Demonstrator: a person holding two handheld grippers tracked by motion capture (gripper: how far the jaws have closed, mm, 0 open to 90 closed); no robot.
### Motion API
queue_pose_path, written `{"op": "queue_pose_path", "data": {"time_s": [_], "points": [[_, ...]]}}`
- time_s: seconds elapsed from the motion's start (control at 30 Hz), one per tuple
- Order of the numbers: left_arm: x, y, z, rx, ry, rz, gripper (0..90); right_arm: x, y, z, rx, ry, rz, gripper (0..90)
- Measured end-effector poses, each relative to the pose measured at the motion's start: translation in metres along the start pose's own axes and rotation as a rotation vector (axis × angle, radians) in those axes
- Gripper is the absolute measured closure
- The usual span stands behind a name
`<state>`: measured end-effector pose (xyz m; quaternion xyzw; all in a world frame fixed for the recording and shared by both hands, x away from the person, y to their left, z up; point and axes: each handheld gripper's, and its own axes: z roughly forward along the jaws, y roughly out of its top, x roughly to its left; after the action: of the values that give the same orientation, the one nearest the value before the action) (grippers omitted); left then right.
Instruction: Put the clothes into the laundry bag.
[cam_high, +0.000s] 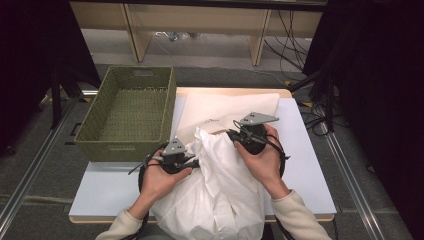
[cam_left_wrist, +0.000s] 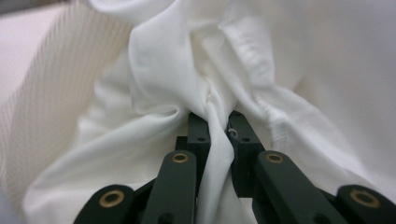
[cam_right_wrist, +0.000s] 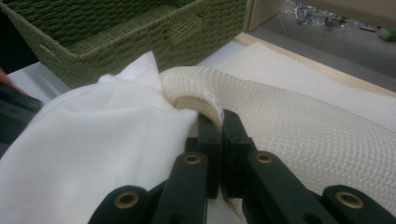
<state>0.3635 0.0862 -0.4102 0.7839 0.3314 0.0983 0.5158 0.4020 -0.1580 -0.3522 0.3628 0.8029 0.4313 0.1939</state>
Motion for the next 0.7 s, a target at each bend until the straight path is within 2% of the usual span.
{"op": "queue_pose_path", "data": {"time_s": [0.03, 0.07, 0.13, 0.17, 0.23, 0.27, 0.3, 0.33, 0.37, 0.4, 0.43, 0.5, 0.57, 0.63, 0.7], "points": [[-0.007, 0.006, -0.005, -0.029, -0.009, -0.003, 81.2, 0.0, 0.0, 0.0, 0.001, 0.001, 0.0, 89.0], [-0.013, 0.012, -0.008, -0.048, -0.018, 0.009, 81.3, 0.0, 0.0, 0.0, -0.003, 0.004, -0.016, 89.0], [-0.024, 0.022, -0.008, -0.076, -0.023, 0.031, 81.4, 0.003, 0.001, -0.001, -0.006, -0.002, -0.011, 89.0], [-0.026, 0.025, -0.005, -0.078, -0.017, 0.055, 81.4, 0.005, 0.001, -0.002, -0.007, -0.003, -0.015, 89.0], [-0.029, 0.028, 0.006, -0.067, -0.03, 0.049, 81.3, 0.007, 0.002, -0.004, -0.01, -0.008, -0.011, 89.0], [-0.03, 0.028, 0.014, -0.059, -0.045, 0.027, 81.2, 0.007, 0.003, -0.005, -0.012, -0.007, -0.016, 89.0], [-0.027, 0.029, 0.02, -0.062, -0.018, 0.054, 81.1, 0.007, 0.002, -0.005, -0.014, -0.004, -0.03, 89.1], [-0.023, 0.028, 0.029, -0.048, 0.013, 0.066, 81.0, 0.008, 0.002, -0.005, -0.01, -0.001, -0.022, 89.1], [-0.02, 0.027, 0.035, -0.035, 0.03, 0.068, 81.0, 0.01, 0.001, -0.004, 0.0, 0.01, 0.006, 89.0], [-0.015, 0.026, 0.043, -0.018, 0.062, 0.079, 80.9, 0.009, 0.001, -0.002, -0.002, 0.014, -0.023, 89.1], [-0.009, 0.023, 0.051, 0.005, 0.089, 0.082, 80.7, 0.011, 0.0, -0.001, 0.005, 0.021, -0.027, 89.1], [0.002, 0.017, 0.064, 0.033, 0.125, 0.058, 80.0, 0.014, 0.0, 0.003, 0.015, 0.026, -0.022, 89.0], [0.005, 0.013, 0.066, 0.03, 0.118, 0.035, 77.7, 0.014, 0.0, 0.003, 0.02, 0.028, -0.025, 89.0], [0.003, 0.014, 0.059, 0.027, 0.112, 0.064, 72.8, 0.01, 0.0, 0.001, 0.012, 0.022, -0.03, 89.0], [-0.001, 0.015, 0.05, 0.014, 0.095, 0.085, 63.2, 0.006, 0.001, 0.0, 0.001, 0.01, -0.016, 89.0]]}}
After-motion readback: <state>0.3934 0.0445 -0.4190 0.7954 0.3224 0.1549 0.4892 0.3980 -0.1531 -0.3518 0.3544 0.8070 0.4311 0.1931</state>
